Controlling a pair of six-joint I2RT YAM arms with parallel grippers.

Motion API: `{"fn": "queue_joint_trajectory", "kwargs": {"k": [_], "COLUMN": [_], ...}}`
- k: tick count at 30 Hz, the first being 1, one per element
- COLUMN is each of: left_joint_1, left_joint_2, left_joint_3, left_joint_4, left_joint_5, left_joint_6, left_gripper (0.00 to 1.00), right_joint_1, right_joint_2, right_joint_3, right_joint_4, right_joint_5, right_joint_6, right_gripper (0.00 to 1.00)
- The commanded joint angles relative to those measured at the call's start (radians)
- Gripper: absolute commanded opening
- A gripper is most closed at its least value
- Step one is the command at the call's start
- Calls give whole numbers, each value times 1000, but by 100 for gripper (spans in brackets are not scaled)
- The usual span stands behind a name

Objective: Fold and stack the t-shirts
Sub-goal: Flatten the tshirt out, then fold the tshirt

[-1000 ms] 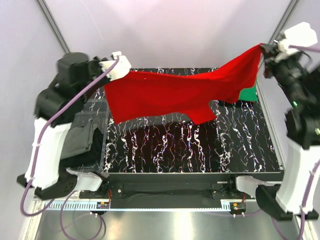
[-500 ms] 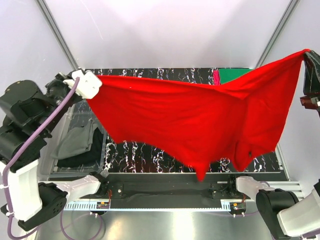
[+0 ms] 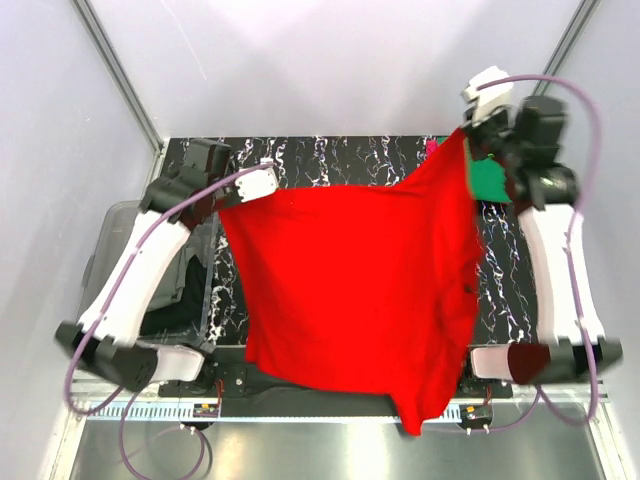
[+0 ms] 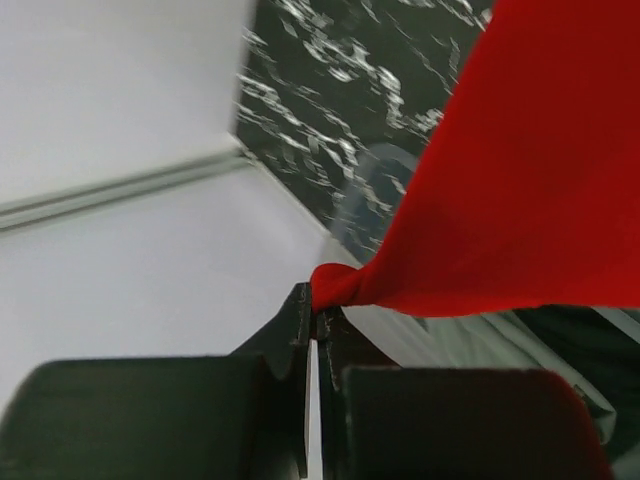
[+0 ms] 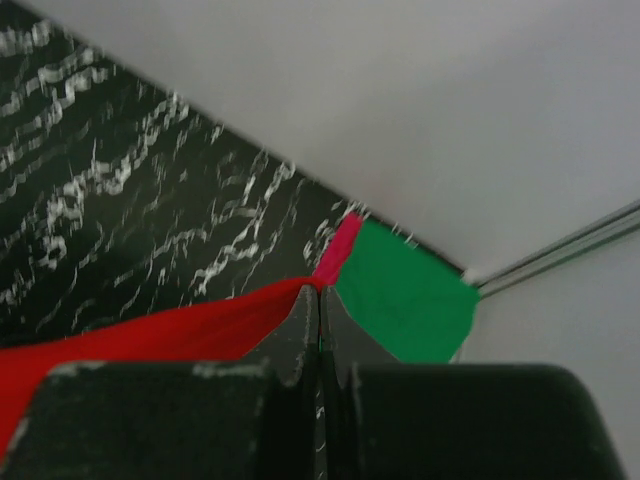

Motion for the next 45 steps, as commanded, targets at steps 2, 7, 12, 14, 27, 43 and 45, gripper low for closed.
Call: {"fn": "queue_joint_trajectory", "kwargs": {"k": [2, 7, 12, 14, 27, 43, 45], "left_joint_1": [107, 133, 155, 170, 238, 204, 190], "left_joint_2": [117, 407, 636, 719, 989, 969, 937], "left_joint_3": [-55, 27, 202, 247, 525, 591, 557], "left_joint_4": [144, 170, 170, 173, 178, 244, 250], "left_joint_5": [82, 88, 87, 88, 47, 44, 47], "left_joint_6": [4, -24, -44, -44, -24, -39, -42], "left_gripper": [0, 0, 0, 0, 0, 0, 0], "right_joint_1": [0, 2, 0, 2, 12, 28, 32], "right_joint_2": [73, 380, 714, 796, 1284, 1182, 1128], "right_joint_3": [-130, -100, 145, 228, 871, 804, 744], "right_joint_4": [216, 310, 327, 327, 217, 223, 221], "right_joint_5": [-53, -60, -67, -58, 3, 5, 3], "right_joint_6": [-69, -96, -107, -109, -61, -55, -58], "right_gripper": [0, 0, 0, 0, 0, 0, 0]}}
